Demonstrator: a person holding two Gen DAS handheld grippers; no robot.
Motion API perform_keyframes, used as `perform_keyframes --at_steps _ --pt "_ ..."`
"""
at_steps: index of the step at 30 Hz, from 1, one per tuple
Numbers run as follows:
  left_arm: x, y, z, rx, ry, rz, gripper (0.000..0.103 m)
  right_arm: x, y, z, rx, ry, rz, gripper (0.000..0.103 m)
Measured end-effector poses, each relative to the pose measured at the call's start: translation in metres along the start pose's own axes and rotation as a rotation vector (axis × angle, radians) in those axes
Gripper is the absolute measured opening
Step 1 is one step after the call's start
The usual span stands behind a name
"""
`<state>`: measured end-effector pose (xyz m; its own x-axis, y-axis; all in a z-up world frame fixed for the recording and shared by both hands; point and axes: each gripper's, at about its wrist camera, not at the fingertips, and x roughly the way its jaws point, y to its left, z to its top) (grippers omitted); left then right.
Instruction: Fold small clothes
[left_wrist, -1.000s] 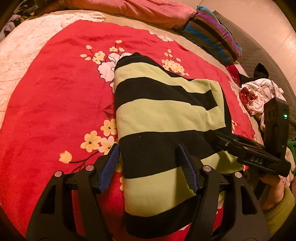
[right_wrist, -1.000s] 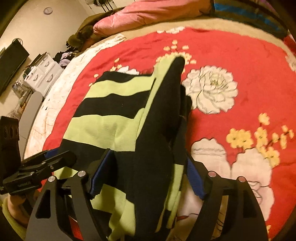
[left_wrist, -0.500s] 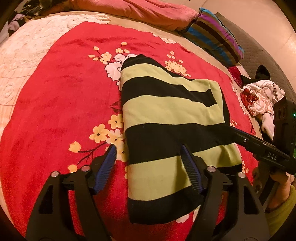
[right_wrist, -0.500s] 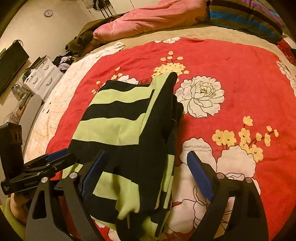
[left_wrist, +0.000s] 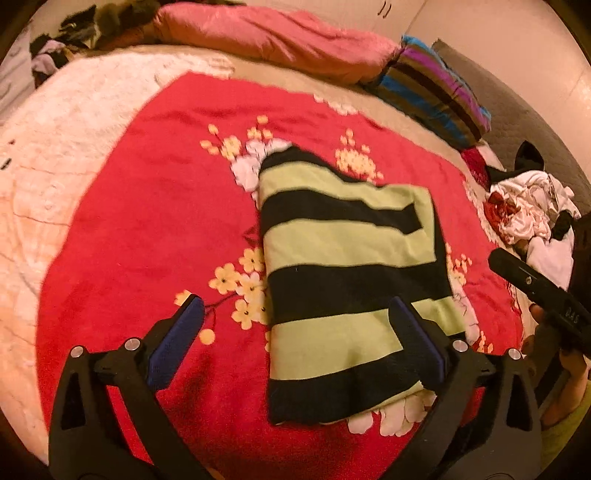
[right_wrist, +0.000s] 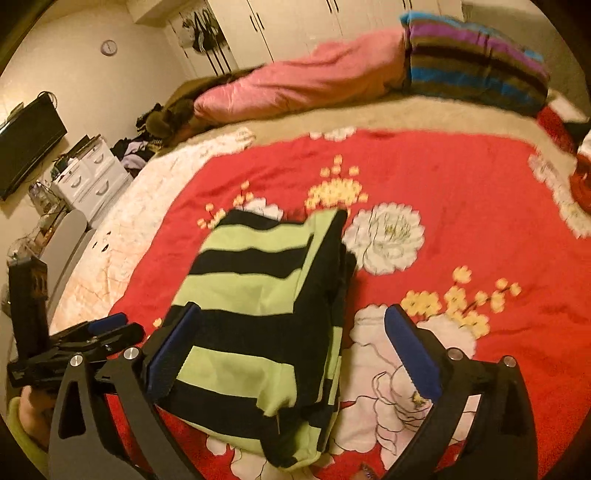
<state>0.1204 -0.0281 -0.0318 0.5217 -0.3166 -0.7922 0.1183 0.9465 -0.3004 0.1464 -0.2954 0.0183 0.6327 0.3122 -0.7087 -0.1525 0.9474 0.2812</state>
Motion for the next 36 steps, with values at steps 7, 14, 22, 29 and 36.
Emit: perform_keyframes --at_steps 7,14,22,29,36 --pt "-0.042 -0.013 -0.010 0.062 -0.102 0.052 0.094 -0.037 0.019 -0.007 -0.041 -0.086 -0.024 0.099" --pt "-0.070 -0.022 -0.025 0.102 -0.156 0.075 0.094 -0.066 0.026 -0.021 -0.045 -0.159 -0.065 0.099" --pt "-0.097 -0.026 -0.051 0.113 -0.210 0.103 0.094 -0.093 0.034 -0.051 -0.102 -0.188 -0.076 0.099" --pt "-0.097 -0.024 -0.086 0.084 -0.162 0.102 0.094 -0.096 0.032 -0.097 -0.071 -0.121 -0.064 0.099" --pt "-0.076 -0.024 -0.109 0.106 -0.097 0.123 0.094 -0.074 0.029 -0.127 -0.066 -0.033 -0.113 0.099"
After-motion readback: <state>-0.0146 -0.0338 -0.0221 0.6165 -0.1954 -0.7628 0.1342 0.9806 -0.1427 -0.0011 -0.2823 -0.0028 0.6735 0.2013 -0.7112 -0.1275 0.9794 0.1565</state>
